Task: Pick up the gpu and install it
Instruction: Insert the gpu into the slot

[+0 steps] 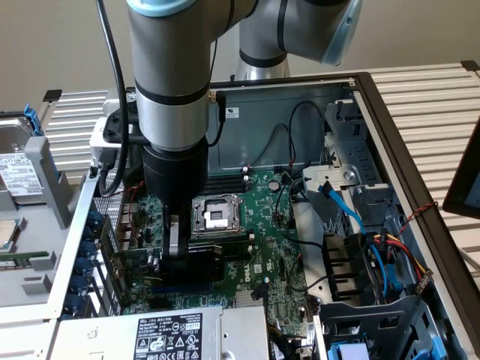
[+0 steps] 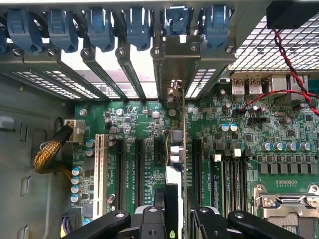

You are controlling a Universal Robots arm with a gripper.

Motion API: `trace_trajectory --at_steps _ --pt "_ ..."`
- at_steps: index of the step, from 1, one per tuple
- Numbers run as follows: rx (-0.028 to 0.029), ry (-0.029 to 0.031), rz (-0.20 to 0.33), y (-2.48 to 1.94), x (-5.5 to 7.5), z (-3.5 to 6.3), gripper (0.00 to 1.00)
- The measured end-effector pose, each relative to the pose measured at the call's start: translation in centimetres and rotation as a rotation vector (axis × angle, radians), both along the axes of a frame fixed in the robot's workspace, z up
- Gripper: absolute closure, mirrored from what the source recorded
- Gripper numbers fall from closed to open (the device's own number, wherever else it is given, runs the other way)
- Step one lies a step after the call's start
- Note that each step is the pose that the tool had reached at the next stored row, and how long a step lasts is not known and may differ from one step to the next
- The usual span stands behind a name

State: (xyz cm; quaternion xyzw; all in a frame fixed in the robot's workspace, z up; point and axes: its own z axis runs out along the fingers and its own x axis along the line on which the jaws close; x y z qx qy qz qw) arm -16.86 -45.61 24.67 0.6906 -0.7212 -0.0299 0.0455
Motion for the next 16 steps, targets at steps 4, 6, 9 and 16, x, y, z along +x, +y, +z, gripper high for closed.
trace_trajectory --at_steps 4,6,9,16 --pt "0.0018 0.0000 0.000 0.00 -0.01 0.00 0.73" --pt "0.0038 0.0000 0.000 -0.05 -0.03 0.00 0.73" --pt "0.0075 0.0000 0.000 -0.15 -0.02 0.00 0.73" --pt "0.0120 0.0000 0.001 -0.25 -0.03 0.00 0.73"
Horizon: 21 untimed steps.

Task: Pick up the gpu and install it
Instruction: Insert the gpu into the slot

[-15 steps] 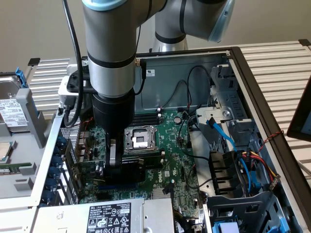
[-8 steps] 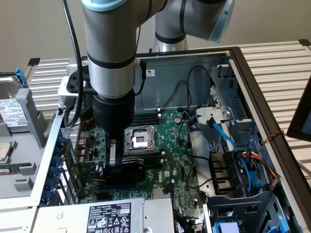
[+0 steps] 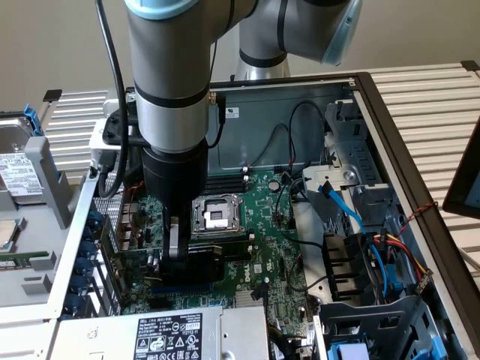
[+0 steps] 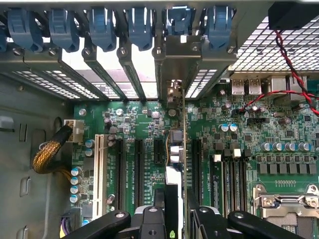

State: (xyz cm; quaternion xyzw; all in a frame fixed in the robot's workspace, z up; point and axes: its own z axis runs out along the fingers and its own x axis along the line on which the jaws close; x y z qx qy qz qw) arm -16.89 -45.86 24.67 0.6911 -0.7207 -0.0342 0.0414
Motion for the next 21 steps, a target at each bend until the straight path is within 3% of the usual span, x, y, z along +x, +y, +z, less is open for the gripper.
trace_trajectory --at_steps 21 --pt "0.0019 0.0000 0.000 -0.07 0.00 -0.15 0.73"
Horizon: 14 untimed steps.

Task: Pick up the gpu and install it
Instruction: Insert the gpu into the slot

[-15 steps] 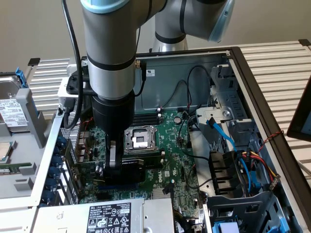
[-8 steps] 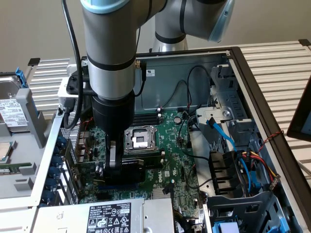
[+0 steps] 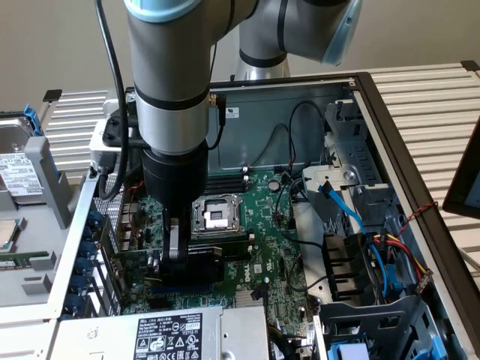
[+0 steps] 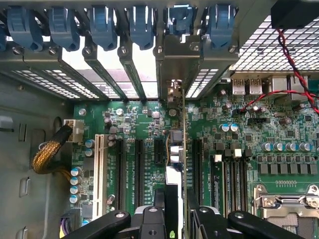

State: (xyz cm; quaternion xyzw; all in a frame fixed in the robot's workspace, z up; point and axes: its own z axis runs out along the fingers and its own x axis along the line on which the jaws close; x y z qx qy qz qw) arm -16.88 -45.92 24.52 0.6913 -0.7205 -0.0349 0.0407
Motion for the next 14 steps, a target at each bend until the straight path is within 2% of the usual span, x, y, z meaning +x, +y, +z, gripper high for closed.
trace_trajectory --at_steps 14 --pt "0.0000 0.0001 0.000 0.04 -0.11 -0.03 0.73"
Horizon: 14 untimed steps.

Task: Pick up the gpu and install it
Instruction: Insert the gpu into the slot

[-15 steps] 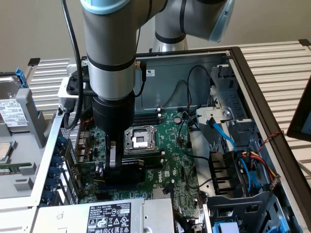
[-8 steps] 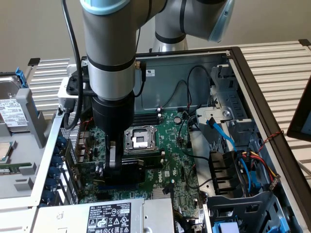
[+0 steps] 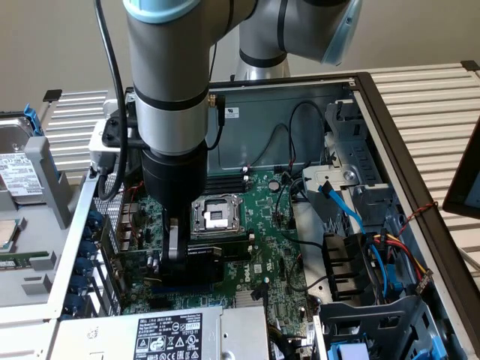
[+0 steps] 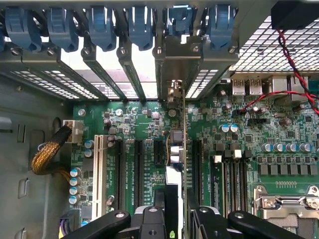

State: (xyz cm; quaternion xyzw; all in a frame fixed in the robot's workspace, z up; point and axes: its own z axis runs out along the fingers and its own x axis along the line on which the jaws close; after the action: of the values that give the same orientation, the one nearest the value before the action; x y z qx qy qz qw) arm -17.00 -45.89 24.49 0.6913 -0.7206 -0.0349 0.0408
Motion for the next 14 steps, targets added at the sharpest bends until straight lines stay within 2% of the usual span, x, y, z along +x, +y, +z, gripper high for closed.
trace_trajectory --at_steps 14 --pt "-0.0001 0.0000 0.000 -0.03 0.00 -0.06 0.73"
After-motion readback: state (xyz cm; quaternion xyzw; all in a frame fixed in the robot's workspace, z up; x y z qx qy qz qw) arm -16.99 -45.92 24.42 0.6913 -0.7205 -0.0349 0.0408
